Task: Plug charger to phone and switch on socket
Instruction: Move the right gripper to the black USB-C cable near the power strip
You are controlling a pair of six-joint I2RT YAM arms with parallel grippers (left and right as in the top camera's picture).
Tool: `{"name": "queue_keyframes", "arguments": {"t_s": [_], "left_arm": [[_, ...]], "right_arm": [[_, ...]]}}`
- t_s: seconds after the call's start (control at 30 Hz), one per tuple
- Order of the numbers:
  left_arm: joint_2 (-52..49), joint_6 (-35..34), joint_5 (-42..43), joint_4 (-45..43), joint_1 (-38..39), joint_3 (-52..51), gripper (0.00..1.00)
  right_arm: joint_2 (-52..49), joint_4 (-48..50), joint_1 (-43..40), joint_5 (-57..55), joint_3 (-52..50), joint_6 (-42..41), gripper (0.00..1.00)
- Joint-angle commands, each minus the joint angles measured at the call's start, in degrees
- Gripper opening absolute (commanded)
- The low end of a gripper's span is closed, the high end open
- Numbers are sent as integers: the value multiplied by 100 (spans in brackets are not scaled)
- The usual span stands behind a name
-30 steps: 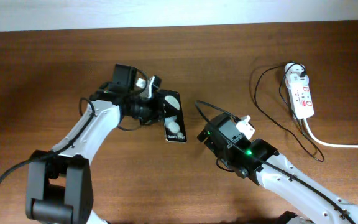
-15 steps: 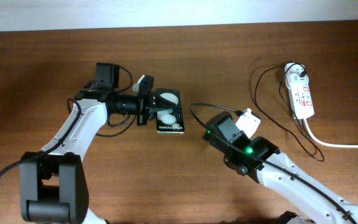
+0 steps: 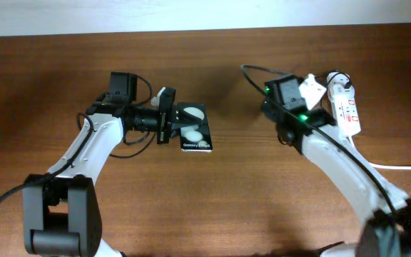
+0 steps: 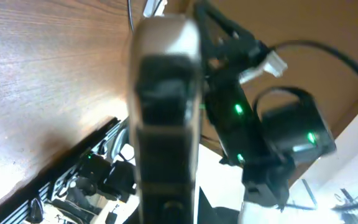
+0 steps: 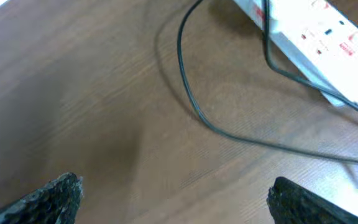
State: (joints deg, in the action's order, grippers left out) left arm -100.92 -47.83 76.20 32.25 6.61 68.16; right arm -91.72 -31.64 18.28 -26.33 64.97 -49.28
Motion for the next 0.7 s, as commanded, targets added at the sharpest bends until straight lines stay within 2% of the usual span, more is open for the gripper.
{"name": "queue_keyframes", "arguments": {"t_s": [0.0, 0.13, 0.23, 0.33, 0.37, 0.4, 0.43, 0.47, 0.53, 0.63, 0.67], "left_arm": [[9, -33, 177, -9, -17, 138, 0], [9, -35, -107, -4, -17, 138, 0], [9, -35, -105, -7, -17, 138, 0], [9, -35, -258, -4, -17, 138, 0], [9, -35, -269, -7, -17, 138, 0], [9, -35, -271, -7, -17, 138, 0], [9, -35, -271, -7, -17, 138, 0], [9, -35, -269, -7, -17, 138, 0], [9, -35, -271, -7, -20, 138, 0], [9, -35, -271, -7, -17, 138, 0], [9, -35, -271, -7, -17, 138, 0]], "right_arm": [[-833, 597, -42, -439, 61, 105, 99], [-1746, 1635, -271, -568, 61, 105, 97], [-2057, 2153, -581, -411, 61, 105, 97], [-2225, 2551, -887, -22, 59, 107, 90], [-2229, 2597, -935, 76, 59, 107, 85], [-2229, 2649, -957, 221, 59, 109, 71], [-2229, 2682, -957, 330, 59, 116, 61], [-2229, 2813, -955, 715, 61, 490, 46], [-2229, 3045, -927, 1318, 61, 1158, 26], [-2166, 2933, -765, 1803, 63, 2020, 4], [-2085, 2787, -654, 1821, 63, 2177, 4]]}}
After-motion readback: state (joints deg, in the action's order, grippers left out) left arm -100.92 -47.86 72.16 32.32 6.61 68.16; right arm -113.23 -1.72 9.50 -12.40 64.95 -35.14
